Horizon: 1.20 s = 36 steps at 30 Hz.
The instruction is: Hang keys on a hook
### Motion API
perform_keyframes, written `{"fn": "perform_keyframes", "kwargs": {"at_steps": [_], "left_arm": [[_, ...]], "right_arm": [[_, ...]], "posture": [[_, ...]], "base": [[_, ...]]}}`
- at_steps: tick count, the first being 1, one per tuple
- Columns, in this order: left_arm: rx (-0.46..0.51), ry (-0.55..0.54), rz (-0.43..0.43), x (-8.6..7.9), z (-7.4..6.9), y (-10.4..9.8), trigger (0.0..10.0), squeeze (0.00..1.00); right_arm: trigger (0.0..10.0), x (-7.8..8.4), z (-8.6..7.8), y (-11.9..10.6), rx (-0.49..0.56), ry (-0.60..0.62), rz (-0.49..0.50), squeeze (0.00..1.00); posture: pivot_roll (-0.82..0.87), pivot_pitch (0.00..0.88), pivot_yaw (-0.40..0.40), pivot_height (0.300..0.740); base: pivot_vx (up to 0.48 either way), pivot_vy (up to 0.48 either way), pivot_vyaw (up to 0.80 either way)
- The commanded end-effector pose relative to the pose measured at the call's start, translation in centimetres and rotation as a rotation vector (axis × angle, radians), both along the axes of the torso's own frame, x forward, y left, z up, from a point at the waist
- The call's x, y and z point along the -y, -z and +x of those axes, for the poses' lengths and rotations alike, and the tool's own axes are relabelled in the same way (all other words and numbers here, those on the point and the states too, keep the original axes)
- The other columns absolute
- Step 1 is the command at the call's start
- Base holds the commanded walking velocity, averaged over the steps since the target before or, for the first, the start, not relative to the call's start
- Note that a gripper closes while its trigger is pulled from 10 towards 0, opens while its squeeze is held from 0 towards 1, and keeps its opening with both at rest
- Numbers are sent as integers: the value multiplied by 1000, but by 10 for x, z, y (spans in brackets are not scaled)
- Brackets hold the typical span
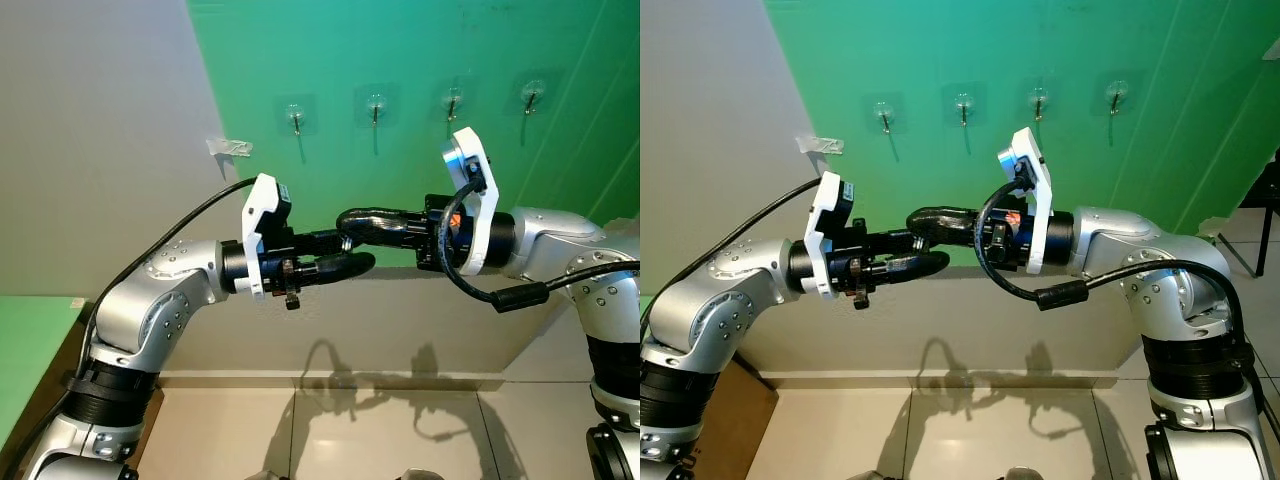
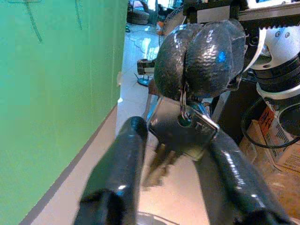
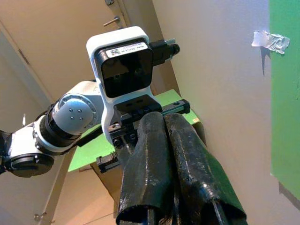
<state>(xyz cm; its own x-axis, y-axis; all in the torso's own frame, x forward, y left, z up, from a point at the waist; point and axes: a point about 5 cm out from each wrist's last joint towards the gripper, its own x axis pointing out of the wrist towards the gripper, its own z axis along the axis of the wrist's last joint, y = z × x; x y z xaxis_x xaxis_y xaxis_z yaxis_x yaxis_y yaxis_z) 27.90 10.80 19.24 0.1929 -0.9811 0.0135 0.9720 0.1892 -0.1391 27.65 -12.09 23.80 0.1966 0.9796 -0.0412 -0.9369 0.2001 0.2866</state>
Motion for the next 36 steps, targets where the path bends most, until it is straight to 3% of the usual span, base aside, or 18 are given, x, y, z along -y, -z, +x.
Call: {"fn": "perform_keyframes", "kwargs": {"at_steps": [1, 19, 20, 21, 31, 32, 33, 36], "left_arm": [[2, -15, -14, -4, 3, -5, 0, 0], [1, 41, -43, -7, -2, -8, 0, 0], [1, 43, -42, -7, -2, -8, 0, 0], [0, 44, -42, -7, -2, -8, 0, 0], [-1, 52, -44, -8, -2, -9, 0, 0], [-1, 53, -44, -8, -2, -9, 0, 0], [-1, 53, -44, -8, -2, -10, 0, 0], [-1, 54, -43, -8, -2, -10, 0, 0]], "right_arm": [[0, -3, -4, -3, 15, -15, 4, 0], [0, -2, 2, 1, 20, 32, -21, 0], [784, -2, 5, 2, 26, 58, -37, 0], [10000, -1, 8, 4, 31, 88, -58, 0], [10000, 0, 18, 7, 54, 175, -88, 0], [10000, 1, 21, 7, 70, 196, -82, 816], [10000, 1, 21, 6, 75, 203, -80, 1000], [10000, 1, 23, 5, 85, 215, -76, 1000]], "posture": [[-259, 22, 111, 740], [-258, 10, 111, 740], [-257, 6, 110, 740], [-257, 5, 110, 740], [-258, 3, 110, 740], [-257, 4, 110, 740], [-257, 4, 110, 740], [-256, 7, 112, 740]], "base": [[0, 0, 0], [0, 0, 0], [0, 0, 0], [0, 0, 0], [0, 0, 0], [0, 0, 0], [0, 0, 0], [0, 0, 0]]}}
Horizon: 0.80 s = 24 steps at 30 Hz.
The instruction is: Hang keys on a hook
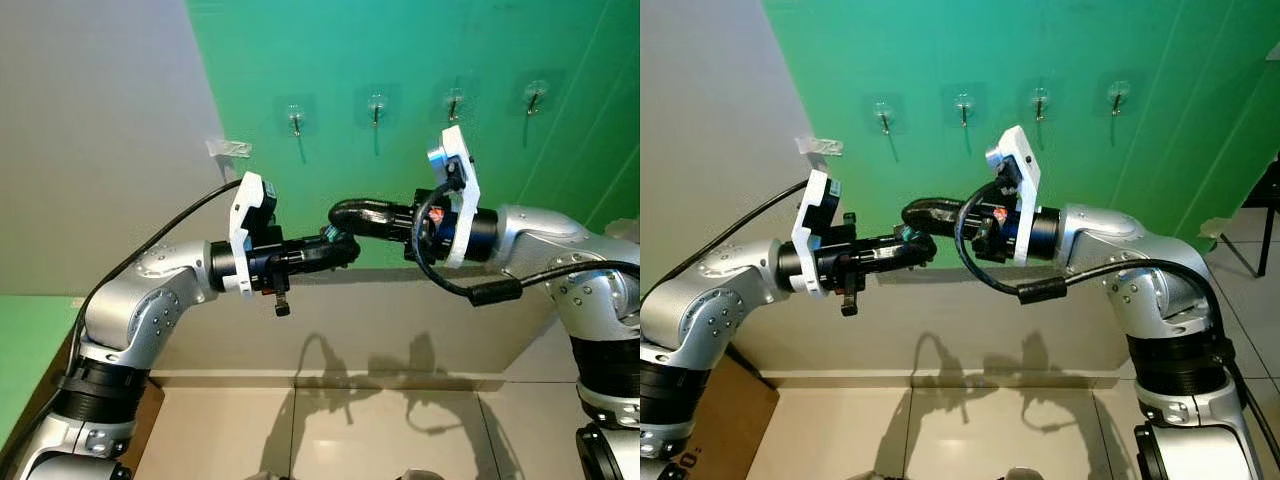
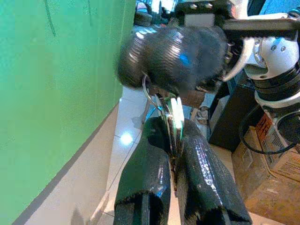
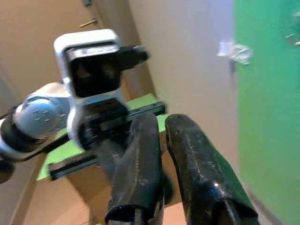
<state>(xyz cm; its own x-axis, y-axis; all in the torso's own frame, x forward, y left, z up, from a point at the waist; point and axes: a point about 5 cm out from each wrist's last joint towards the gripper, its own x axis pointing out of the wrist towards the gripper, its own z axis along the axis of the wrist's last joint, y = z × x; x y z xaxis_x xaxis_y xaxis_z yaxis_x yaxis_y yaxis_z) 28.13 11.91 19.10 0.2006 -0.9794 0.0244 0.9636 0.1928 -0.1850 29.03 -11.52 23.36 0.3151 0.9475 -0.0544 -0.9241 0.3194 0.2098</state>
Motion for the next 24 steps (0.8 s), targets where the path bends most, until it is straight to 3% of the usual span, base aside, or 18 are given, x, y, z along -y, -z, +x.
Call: {"fn": "perform_keyframes", "kwargs": {"at_steps": [1, 14, 15, 18, 21, 24], "left_arm": [[43, 61, -25, 3, -4, -11, 0, 0], [38, 60, -23, 4, -6, -10, 0, 0], [37, 60, -23, 4, -6, -10, 0, 0], [37, 58, -22, 3, -6, -10, 0, 0], [44, 26, -6, -3, -2, -9, 0, 0], [49, 9, -3, -6, 0, -10, 0, 0]], "right_arm": [[10000, 7, 10, 0, 18, 102, -38, 1000], [10000, 15, 19, 0, 69, 177, -67, 1000], [10000, 19, 18, 2, 54, 177, -80, 4], [10000, 23, 18, 4, 49, 179, -88, 0], [10000, 41, 17, 10, 21, 204, -117, 0], [10000, 44, 17, 11, 11, 209, -115, 0]], "posture": [[-256, 7, 112, 740], [-254, 19, 111, 740], [-252, 20, 109, 740], [-252, 21, 109, 740], [-252, 26, 109, 740], [-253, 26, 109, 740]], "base": [[0, 0, 0], [0, 0, 0], [0, 0, 0], [0, 0, 0], [0, 0, 0], [0, 0, 0]]}}
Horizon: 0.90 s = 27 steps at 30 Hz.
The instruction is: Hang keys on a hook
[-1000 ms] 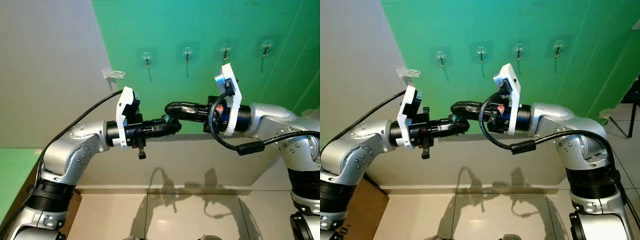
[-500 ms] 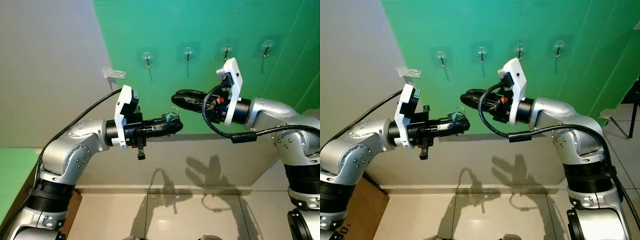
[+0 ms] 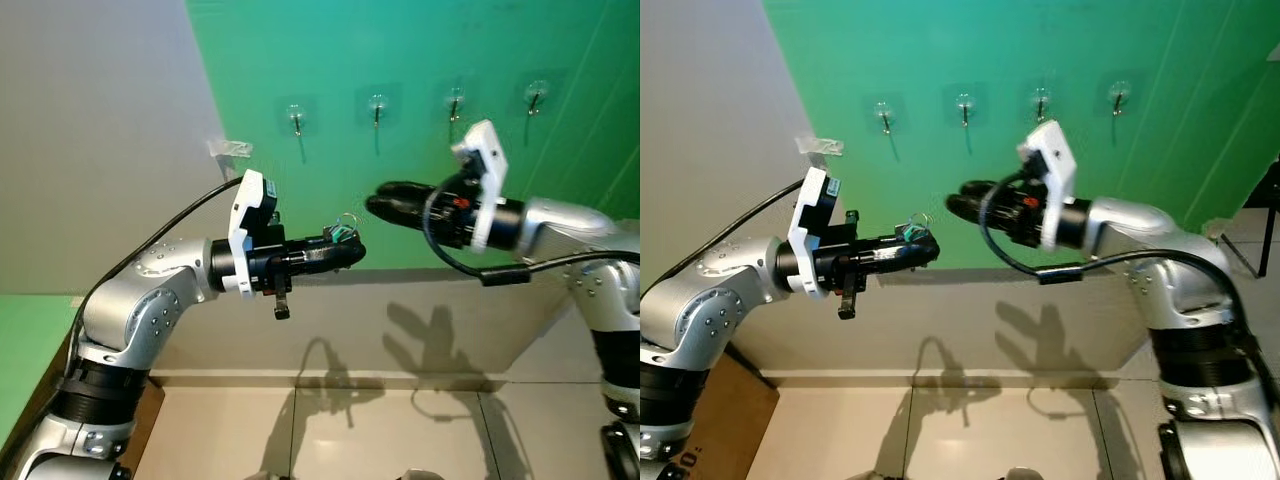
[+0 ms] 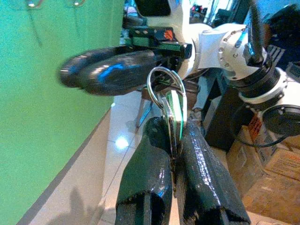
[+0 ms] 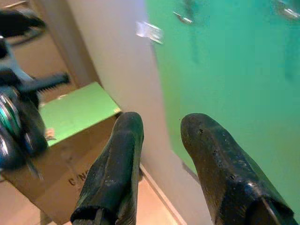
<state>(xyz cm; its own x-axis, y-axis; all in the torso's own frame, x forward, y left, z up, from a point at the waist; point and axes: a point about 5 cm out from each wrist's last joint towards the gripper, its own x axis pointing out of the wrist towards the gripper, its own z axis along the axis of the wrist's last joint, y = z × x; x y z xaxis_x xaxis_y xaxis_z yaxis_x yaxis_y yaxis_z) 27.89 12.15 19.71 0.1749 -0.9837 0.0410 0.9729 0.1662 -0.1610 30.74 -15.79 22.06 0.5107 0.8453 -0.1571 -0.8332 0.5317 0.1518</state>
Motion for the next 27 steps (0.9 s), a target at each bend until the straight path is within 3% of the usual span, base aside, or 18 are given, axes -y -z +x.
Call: {"fn": "perform_keyframes", "kwargs": {"at_steps": [1, 13, 16, 19, 22, 27], "left_arm": [[23, -21, 9, -5, 3, -4, 0, 0], [35, -48, 32, -9, 8, -3, 0, 0], [33, -42, 38, -7, 9, -1, 0, 0], [30, -30, 40, -5, 9, 0, 0, 0], [31, -23, 42, -3, 9, 1, 0, 0], [33, -20, 44, -2, 10, 1, 0, 0]], "right_arm": [[10000, 2, -1, -2, -4, -9, 8, 0], [10000, -4, -17, -20, -44, -130, 152, 0], [8863, -11, -23, -26, -48, -186, 180, 0], [8549, -17, -27, -28, -52, -225, 184, 0], [8627, -20, -30, -28, -60, -251, 185, 0], [9961, -26, -37, -25, -80, -291, 166, 0]], "posture": [[-254, 27, 110, 740], [-255, 27, 114, 740], [-258, 27, 117, 740], [-259, 26, 117, 740], [-259, 26, 117, 740], [-261, 25, 116, 740]], "base": [[0, 0, 0], [0, 0, 0], [0, 0, 0], [0, 0, 0], [0, 0, 0], [0, 0, 0]]}}
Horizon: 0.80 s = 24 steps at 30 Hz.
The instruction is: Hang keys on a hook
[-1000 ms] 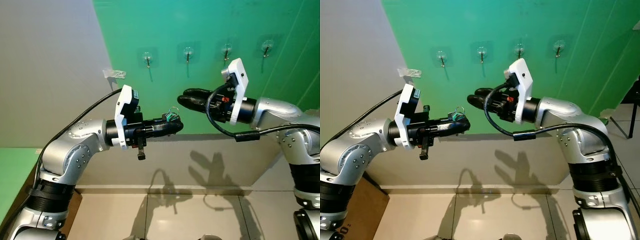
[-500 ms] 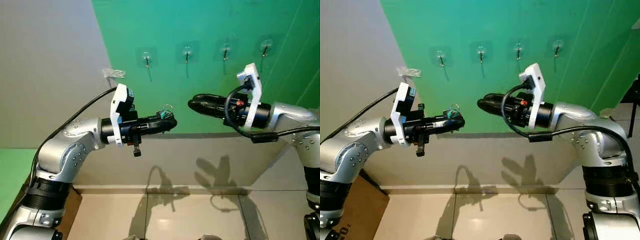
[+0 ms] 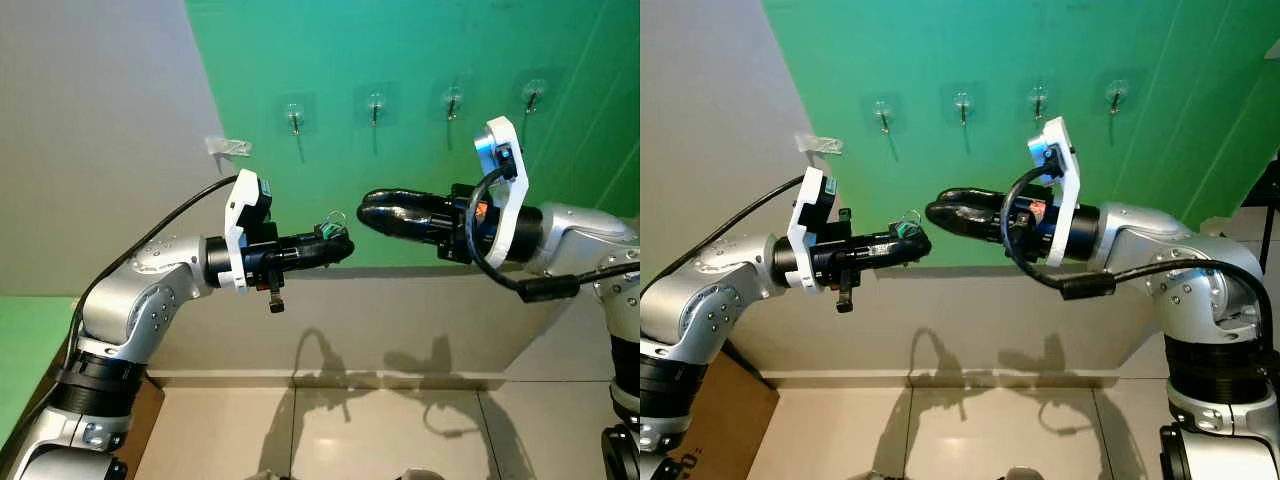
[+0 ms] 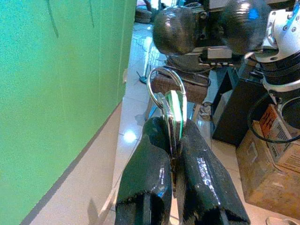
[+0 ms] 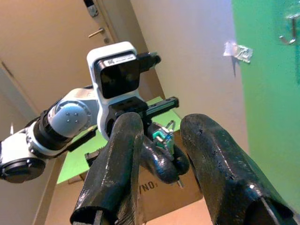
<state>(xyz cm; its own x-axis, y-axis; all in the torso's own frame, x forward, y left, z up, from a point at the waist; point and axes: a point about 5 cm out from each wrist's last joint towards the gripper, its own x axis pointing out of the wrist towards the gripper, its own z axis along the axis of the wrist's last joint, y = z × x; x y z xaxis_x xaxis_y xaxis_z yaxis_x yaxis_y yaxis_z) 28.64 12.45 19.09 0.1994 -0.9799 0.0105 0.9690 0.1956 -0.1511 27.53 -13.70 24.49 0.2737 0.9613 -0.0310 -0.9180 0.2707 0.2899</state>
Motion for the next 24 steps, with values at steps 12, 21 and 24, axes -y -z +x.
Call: {"fn": "perform_keyframes", "kwargs": {"at_steps": [12, 21, 24], "left_arm": [[46, 13, 12, 3, 3, -8, 0, 0], [52, 16, 13, 4, 2, -8, 0, 0], [53, 17, 12, 5, 2, -8, 0, 0]], "right_arm": [[10000, -16, -6, 7, -35, -59, -14, 0], [10000, -19, -4, 9, -28, -52, -22, 0], [10000, -19, -4, 10, -28, -47, -32, 0]], "posture": [[-260, 16, 114, 740], [-257, 11, 112, 740], [-258, 10, 111, 740]], "base": [[0, 0, 0], [0, 0, 0], [0, 0, 0]]}}
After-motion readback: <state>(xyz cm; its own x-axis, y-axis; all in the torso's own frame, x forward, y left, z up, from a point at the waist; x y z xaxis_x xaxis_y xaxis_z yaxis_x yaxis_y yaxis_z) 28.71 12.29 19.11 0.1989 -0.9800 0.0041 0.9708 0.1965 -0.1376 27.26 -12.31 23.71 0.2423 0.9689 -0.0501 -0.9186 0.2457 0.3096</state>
